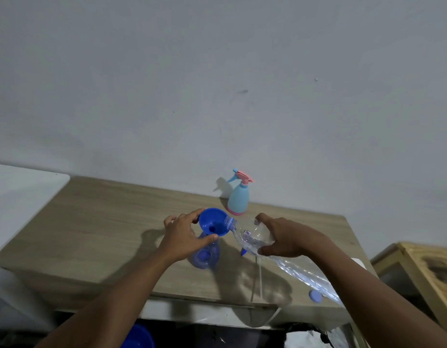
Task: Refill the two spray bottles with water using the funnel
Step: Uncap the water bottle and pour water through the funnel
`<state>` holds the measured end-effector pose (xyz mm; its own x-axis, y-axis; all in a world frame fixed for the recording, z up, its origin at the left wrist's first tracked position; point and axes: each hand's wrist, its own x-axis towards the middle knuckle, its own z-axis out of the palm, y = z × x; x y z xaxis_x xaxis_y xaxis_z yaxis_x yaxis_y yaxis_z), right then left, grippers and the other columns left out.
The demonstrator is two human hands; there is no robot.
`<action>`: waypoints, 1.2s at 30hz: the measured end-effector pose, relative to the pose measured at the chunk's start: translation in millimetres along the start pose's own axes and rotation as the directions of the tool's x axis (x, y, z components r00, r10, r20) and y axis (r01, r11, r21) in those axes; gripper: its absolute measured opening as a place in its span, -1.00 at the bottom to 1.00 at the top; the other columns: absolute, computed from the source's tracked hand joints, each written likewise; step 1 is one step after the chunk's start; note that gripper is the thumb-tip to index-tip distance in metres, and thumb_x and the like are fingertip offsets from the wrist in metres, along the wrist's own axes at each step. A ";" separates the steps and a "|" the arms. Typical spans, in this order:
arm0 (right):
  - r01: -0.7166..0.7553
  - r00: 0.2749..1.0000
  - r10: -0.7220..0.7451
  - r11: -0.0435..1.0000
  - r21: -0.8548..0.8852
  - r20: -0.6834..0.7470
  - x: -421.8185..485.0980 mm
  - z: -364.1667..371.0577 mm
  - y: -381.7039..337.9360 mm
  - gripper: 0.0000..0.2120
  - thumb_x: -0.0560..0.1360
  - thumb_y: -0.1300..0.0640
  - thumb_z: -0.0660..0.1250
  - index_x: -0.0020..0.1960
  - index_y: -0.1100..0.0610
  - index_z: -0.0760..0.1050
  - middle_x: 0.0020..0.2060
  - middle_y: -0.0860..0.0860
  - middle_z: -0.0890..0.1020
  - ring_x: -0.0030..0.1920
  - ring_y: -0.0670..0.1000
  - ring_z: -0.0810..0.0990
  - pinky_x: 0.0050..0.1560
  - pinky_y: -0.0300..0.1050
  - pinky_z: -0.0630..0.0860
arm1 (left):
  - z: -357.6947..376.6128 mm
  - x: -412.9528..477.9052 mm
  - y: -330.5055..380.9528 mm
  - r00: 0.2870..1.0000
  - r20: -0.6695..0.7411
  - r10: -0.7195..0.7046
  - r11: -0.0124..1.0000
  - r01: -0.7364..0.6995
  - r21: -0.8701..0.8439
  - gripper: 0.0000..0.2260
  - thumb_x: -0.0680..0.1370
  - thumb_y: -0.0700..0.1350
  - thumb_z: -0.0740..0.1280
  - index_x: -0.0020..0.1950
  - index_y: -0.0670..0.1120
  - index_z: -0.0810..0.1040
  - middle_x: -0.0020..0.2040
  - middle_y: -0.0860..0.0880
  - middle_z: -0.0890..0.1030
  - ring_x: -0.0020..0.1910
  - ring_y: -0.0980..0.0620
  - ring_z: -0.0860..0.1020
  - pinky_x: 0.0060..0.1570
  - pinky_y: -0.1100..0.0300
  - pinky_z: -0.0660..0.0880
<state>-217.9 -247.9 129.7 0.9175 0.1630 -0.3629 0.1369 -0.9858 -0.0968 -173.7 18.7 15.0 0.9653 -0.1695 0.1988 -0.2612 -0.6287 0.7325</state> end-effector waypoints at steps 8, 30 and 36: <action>0.002 1.000 -0.002 1.000 -0.011 0.006 -1.8 -8.8 -8.7 -0.28 0.43 -0.17 0.42 0.47 -0.08 0.16 0.18 0.05 0.57 -0.03 0.07 0.46 -0.04 -0.04 0.41 | -1.9 -2.4 2.6 1.000 -0.008 -0.007 1.000 0.007 0.005 -0.31 0.28 0.37 0.47 0.36 0.21 0.43 0.03 0.22 0.61 0.10 0.19 0.52 0.25 0.13 0.15; 0.033 0.995 -0.018 0.988 0.152 -0.094 -4.4 6.7 5.9 -0.34 0.37 -0.21 0.43 0.36 -0.17 0.20 0.07 -0.01 0.58 -0.01 0.07 0.56 0.06 0.04 0.55 | -6.1 -6.6 5.7 1.000 0.013 0.017 1.000 -0.017 0.007 -0.37 0.27 0.42 0.38 0.29 0.26 0.45 -0.02 0.32 0.60 0.04 0.31 0.52 0.27 0.08 0.13; 0.099 0.944 0.056 0.891 0.443 -0.324 -10.4 20.4 31.4 -0.36 0.43 -0.13 0.48 0.37 -0.11 0.23 -0.04 -0.11 0.54 -0.11 -0.10 0.60 -0.07 -0.18 0.52 | -6.5 -6.9 8.2 1.000 0.014 0.000 1.000 -0.001 0.010 -0.37 0.26 0.41 0.40 0.28 0.25 0.45 -0.01 0.30 0.60 0.04 0.31 0.53 0.23 0.13 0.10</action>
<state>-230.7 -279.7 111.5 0.9952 0.0861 -0.0473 0.0478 -0.8451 -0.5325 -182.5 19.7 23.9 0.9651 -0.1802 0.1901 -0.2618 -0.6362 0.7258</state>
